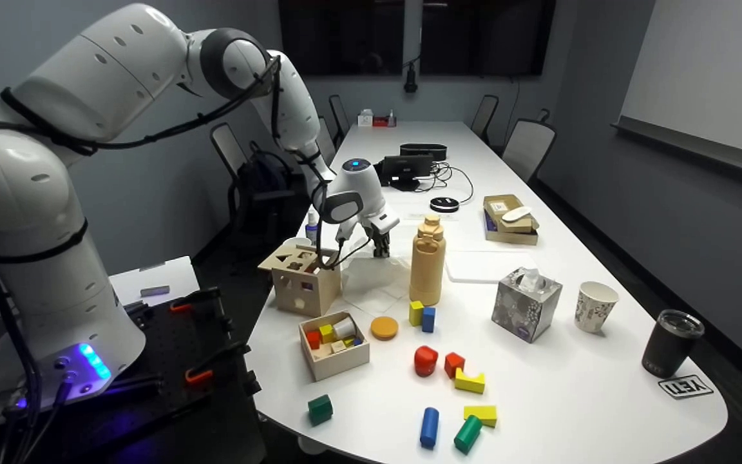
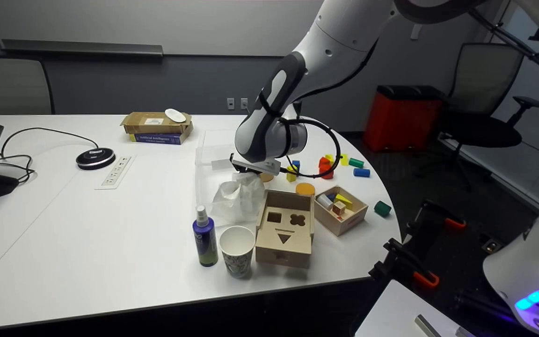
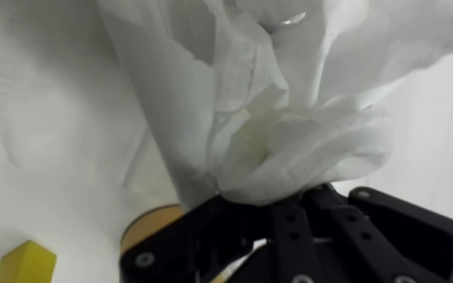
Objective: Pick up the wipe and clean the basket
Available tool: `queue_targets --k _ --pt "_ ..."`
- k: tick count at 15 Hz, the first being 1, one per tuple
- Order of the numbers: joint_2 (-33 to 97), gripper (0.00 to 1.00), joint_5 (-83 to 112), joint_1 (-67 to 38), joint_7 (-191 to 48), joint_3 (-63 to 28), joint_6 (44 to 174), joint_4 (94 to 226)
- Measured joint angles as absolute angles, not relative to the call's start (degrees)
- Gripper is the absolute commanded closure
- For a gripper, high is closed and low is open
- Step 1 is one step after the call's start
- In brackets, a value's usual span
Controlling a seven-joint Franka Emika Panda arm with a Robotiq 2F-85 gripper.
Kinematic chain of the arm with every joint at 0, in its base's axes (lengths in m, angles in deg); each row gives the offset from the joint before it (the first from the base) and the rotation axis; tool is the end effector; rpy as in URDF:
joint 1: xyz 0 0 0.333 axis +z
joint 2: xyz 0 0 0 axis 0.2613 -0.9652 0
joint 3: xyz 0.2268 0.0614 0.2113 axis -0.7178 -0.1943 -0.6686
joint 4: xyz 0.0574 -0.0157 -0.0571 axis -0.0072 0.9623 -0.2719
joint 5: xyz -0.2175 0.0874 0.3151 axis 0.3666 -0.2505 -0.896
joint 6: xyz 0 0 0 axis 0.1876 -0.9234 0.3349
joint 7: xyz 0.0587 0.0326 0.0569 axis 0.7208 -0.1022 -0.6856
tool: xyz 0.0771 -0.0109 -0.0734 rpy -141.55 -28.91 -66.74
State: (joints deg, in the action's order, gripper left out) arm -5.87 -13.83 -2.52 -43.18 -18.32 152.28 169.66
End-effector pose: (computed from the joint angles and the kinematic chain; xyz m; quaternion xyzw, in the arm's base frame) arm 0.6457 0.0751 0.0661 -0.9036 0.3849 -0.1625 0.0949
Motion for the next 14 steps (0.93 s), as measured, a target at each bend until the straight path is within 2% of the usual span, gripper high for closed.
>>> queue_targets --k 6,14 --pt "-5.4 0.99 -13.9 1.9 -32.1 -15.3 138.3 167.4" --pt "-5.0 0.99 -14.4 -11.2 -30.0 -23.1 117.9 158.5"
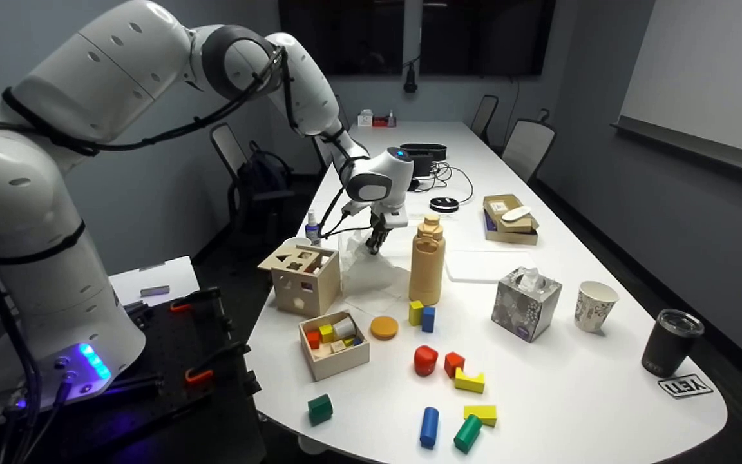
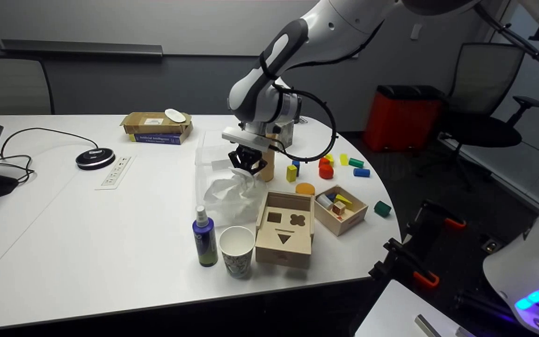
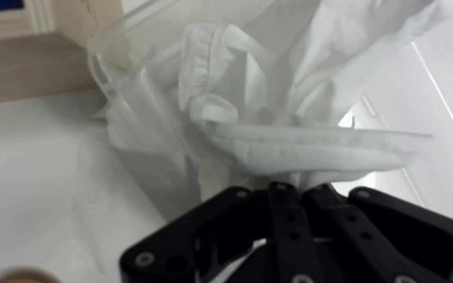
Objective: Pick up the wipe and clean the basket
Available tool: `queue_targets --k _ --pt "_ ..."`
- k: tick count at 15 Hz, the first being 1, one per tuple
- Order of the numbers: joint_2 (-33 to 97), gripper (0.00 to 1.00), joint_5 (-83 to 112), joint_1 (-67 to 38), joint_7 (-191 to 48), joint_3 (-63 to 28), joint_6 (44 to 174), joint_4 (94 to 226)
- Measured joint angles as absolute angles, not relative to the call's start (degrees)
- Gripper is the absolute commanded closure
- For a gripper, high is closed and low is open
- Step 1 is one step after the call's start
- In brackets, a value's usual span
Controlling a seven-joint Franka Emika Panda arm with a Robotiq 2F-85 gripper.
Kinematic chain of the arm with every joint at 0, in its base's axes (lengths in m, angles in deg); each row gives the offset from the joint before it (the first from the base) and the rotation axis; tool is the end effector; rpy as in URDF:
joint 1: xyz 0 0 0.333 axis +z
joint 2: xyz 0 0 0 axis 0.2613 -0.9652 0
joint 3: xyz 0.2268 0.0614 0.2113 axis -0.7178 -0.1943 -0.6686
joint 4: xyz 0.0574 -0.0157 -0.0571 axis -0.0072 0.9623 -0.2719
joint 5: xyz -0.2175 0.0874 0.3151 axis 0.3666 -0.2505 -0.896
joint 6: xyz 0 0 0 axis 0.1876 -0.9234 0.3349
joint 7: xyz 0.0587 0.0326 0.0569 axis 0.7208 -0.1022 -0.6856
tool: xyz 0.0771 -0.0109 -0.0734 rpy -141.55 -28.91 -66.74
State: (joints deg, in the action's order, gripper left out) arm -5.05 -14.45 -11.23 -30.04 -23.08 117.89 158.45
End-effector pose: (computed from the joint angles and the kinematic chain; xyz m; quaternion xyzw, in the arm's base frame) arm 0.6768 0.0610 0.0852 -0.8500 0.5071 0.0702 0.1245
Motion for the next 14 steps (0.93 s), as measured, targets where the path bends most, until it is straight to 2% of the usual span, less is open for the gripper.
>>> queue_targets --k 4,14 --pt "-5.8 0.99 -14.7 -13.1 -30.0 -23.8 117.5 155.2" --pt "-13.1 0.99 -14.4 -11.9 -30.6 -23.8 131.6 150.4"
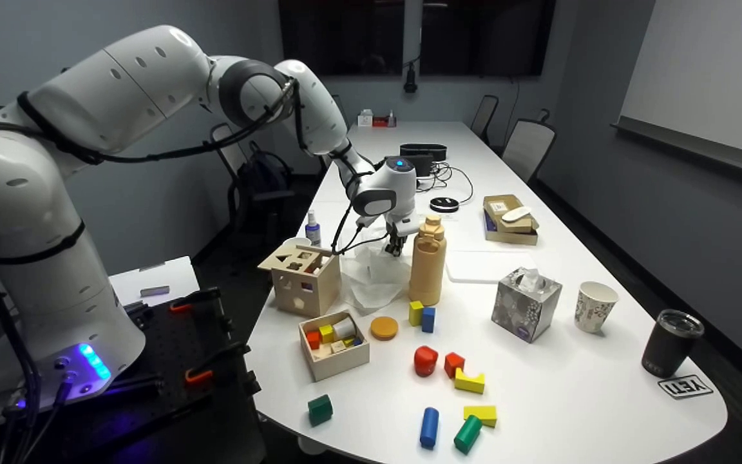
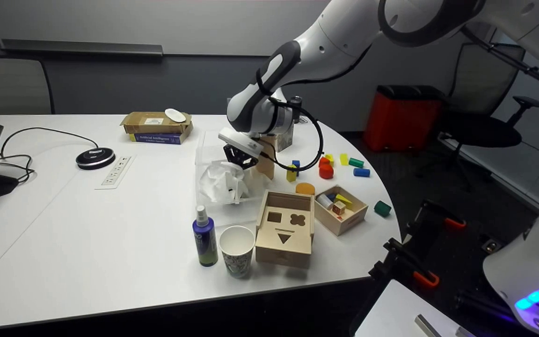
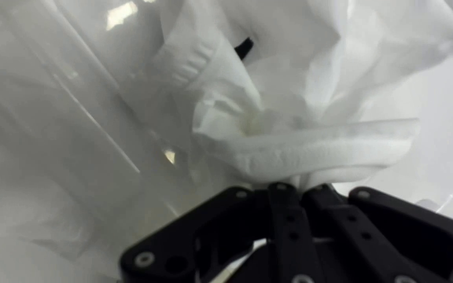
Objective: Pick up the wipe and clean the basket
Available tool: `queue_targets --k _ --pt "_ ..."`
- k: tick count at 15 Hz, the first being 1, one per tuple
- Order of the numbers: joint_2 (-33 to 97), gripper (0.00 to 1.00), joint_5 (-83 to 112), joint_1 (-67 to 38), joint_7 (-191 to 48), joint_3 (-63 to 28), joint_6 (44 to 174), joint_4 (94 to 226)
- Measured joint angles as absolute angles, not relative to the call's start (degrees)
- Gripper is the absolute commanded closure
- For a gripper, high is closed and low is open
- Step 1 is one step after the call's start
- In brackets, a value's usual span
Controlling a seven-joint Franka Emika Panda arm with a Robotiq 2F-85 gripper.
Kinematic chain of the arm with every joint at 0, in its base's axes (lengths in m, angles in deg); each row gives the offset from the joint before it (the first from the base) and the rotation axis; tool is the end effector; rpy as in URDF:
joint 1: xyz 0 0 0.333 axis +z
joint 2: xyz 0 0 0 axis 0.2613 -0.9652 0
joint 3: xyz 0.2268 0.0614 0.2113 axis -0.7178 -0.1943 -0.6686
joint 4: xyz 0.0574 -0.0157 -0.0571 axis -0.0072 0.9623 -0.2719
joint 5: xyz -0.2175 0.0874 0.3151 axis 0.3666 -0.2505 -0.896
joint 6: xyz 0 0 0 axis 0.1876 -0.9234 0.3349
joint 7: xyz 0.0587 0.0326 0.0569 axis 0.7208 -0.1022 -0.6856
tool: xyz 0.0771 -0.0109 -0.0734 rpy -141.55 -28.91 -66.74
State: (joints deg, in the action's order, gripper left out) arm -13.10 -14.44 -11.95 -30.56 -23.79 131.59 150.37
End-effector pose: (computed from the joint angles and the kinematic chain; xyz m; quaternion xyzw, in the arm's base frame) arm 0.7133 0.0469 0.0632 -0.8379 0.5205 -0.0423 0.1589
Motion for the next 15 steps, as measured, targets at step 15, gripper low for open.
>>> queue_targets --k 15 --pt "-16.2 0.99 -10.6 -8.7 -23.3 -20.7 122.7 145.7"
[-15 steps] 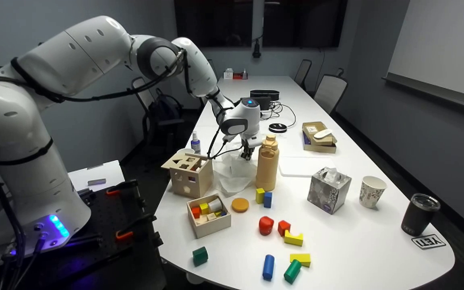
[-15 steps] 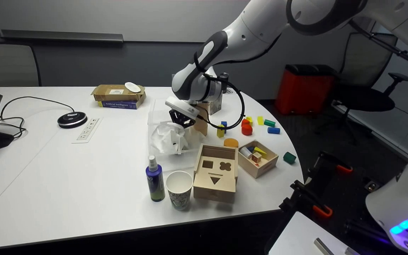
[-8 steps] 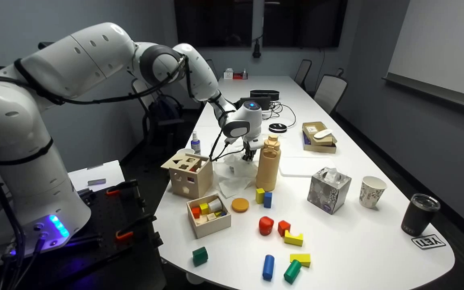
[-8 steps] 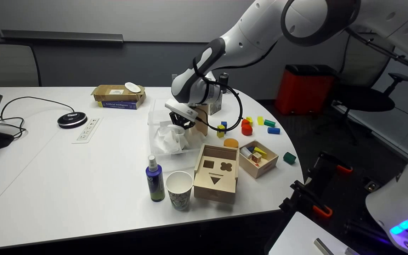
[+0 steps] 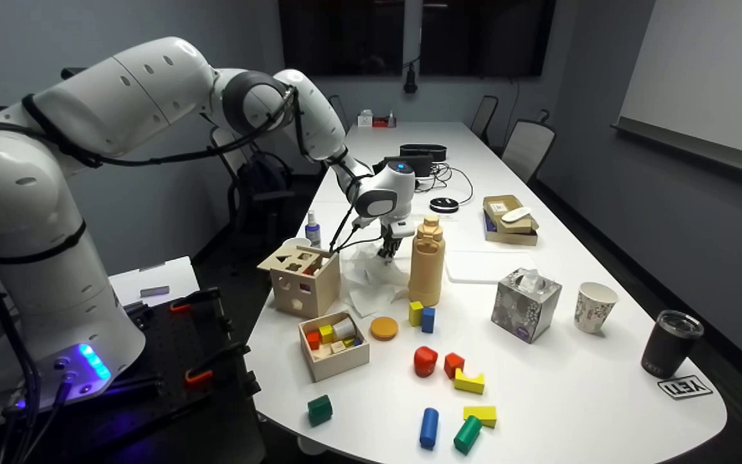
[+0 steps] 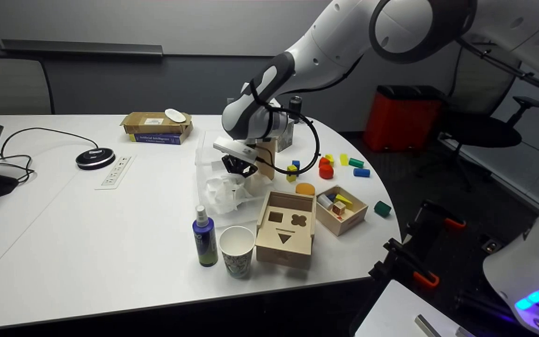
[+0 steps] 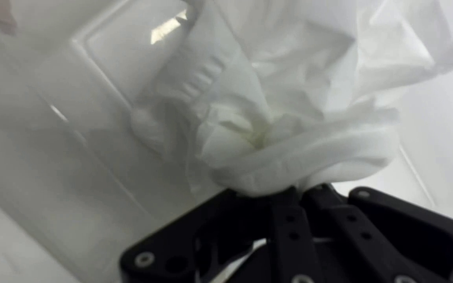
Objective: Pick up the wipe and clean the basket
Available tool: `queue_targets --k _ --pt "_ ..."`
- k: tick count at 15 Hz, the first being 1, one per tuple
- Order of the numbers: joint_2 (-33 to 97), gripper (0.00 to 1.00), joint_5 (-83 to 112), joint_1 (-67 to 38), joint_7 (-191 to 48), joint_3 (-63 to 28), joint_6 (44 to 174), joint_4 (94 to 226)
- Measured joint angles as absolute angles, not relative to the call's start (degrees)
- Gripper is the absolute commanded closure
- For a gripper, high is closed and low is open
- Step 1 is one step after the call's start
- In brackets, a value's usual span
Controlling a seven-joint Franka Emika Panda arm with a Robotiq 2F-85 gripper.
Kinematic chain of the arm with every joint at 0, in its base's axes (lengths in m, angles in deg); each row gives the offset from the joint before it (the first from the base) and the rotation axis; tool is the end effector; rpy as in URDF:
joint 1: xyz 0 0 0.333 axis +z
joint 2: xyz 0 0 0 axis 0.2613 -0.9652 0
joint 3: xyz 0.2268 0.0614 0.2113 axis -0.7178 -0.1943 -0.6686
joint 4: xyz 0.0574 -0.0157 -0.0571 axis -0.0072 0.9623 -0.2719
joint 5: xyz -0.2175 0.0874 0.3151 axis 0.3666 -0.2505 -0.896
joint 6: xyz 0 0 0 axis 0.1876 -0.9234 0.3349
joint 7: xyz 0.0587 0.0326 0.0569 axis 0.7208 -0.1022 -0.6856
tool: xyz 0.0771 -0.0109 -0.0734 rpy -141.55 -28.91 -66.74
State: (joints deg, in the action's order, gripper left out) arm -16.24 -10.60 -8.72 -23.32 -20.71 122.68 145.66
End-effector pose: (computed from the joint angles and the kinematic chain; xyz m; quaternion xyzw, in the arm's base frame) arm 0.7130 0.0663 0.0423 -0.8412 0.5288 0.0087 0.1121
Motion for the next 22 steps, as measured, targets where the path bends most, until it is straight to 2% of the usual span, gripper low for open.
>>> queue_targets --k 16,22 --pt "-16.3 0.99 -7.0 -6.3 -11.0 -19.7 118.9 142.2" --pt "-17.0 0.99 0.0 -3.7 -10.3 -15.9 114.4 142.2"
